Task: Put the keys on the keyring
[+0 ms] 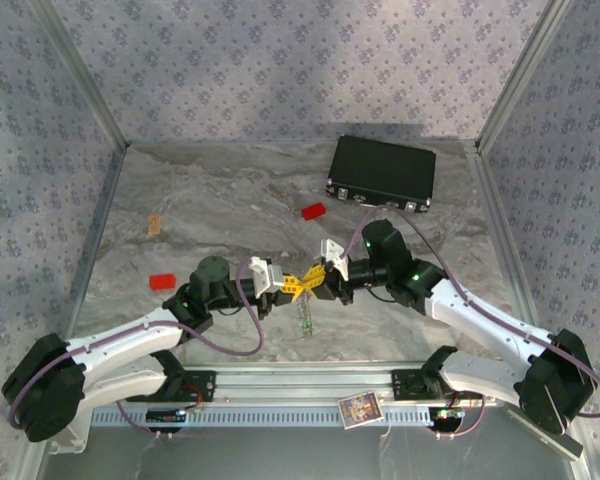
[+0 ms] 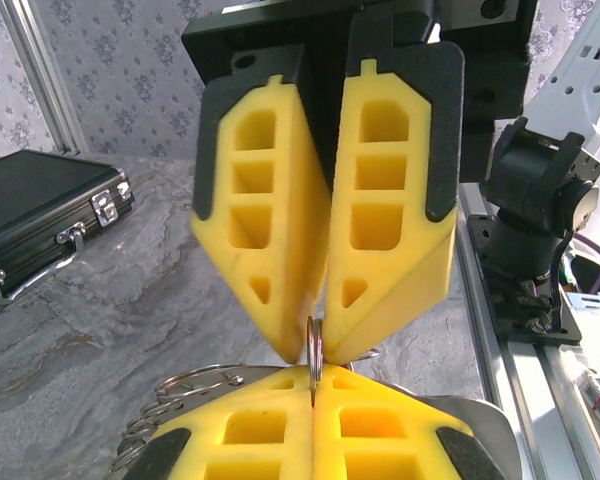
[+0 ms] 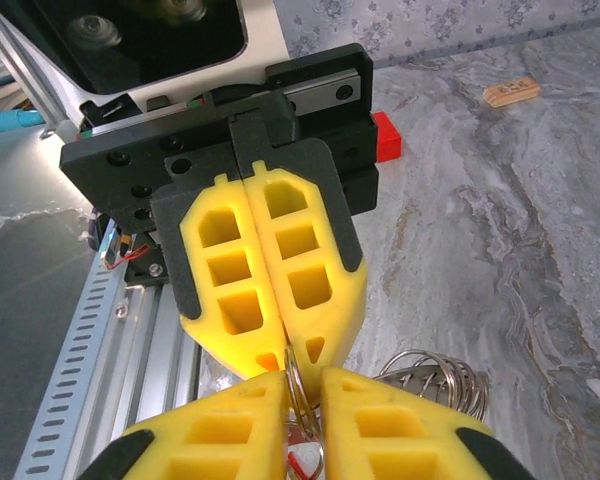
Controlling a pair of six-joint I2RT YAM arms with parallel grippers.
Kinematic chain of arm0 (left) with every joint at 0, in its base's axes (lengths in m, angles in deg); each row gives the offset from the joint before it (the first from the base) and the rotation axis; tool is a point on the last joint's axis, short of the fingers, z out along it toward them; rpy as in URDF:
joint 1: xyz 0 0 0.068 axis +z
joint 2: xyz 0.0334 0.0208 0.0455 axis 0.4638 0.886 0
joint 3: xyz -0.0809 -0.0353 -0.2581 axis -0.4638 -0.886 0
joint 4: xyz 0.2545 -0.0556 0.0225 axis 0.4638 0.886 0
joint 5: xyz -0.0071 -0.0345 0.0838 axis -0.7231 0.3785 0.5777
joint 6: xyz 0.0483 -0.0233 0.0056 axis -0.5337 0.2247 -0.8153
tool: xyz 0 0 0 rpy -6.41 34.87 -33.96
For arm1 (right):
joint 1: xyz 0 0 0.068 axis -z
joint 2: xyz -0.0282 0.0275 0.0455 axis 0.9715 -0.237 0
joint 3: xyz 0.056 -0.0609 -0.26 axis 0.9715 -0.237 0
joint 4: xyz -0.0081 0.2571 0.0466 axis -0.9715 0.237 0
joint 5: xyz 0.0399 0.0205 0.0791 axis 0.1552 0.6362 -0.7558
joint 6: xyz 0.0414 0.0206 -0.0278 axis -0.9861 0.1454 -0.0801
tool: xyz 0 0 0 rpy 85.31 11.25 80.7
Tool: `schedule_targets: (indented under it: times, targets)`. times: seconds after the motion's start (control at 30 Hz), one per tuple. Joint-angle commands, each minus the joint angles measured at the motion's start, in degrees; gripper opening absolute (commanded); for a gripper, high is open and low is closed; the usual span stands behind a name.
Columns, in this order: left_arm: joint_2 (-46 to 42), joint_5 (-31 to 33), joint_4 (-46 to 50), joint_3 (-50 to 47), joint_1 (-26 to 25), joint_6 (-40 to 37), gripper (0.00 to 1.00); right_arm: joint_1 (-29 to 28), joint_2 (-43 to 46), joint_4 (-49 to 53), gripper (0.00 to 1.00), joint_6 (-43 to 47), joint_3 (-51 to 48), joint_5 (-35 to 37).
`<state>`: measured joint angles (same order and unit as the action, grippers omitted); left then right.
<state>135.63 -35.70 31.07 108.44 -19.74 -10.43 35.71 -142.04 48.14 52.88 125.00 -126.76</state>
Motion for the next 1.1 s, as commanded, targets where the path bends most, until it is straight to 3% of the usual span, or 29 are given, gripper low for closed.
schedule_targets:
  times: [0.0, 0.1, 0.2, 0.23, 0.33, 0.47, 0.73, 1.07]
  targets:
    - [-1.6, -1.5, -5.6, -0.1, -0.3, 0.8, 0.00, -0.2, -0.7, -0.4, 0.08, -0.3, -0.4, -1.0]
    - [-1.9, -0.7, -4.8, 0.1, -0.4, 0.8, 0.02, -0.1, -0.7, 1.8, 0.00, 1.1, 0.7, -1.2]
    - [-2.7, 2.0, 1.1, 1.5, -0.4, -1.0, 0.22, -0.1, -0.4, 6.4, 0.00, 4.4, 2.9, -0.4]
    - [-3.0, 3.2, 4.3, 2.3, -0.4, -2.0, 0.24, -0.3, -0.5, 8.6, 0.00, 5.8, 4.1, 0.1]
    - [-3.1, 3.7, 11.3, 4.5, -0.4, -4.6, 0.23, -0.6, -1.5, 15.6, 0.00, 10.6, 7.7, 1.5]
    - [-2.9, 3.1, 12.8, 5.2, -0.4, -5.0, 0.20, -1.2, -3.2, 21.9, 0.00, 14.7, 11.9, 2.8]
    - [-1.8, 0.4, 13.6, 6.4, -0.5, -5.8, 0.20, -3.3, -4.7, 22.5, 0.00, 16.0, 14.2, 4.9]
    - [-1.5, -1.7, 12.4, 6.5, -0.5, -6.3, 0.06, -4.5, -5.9, 21.9, 0.00, 15.7, 14.8, 4.5]
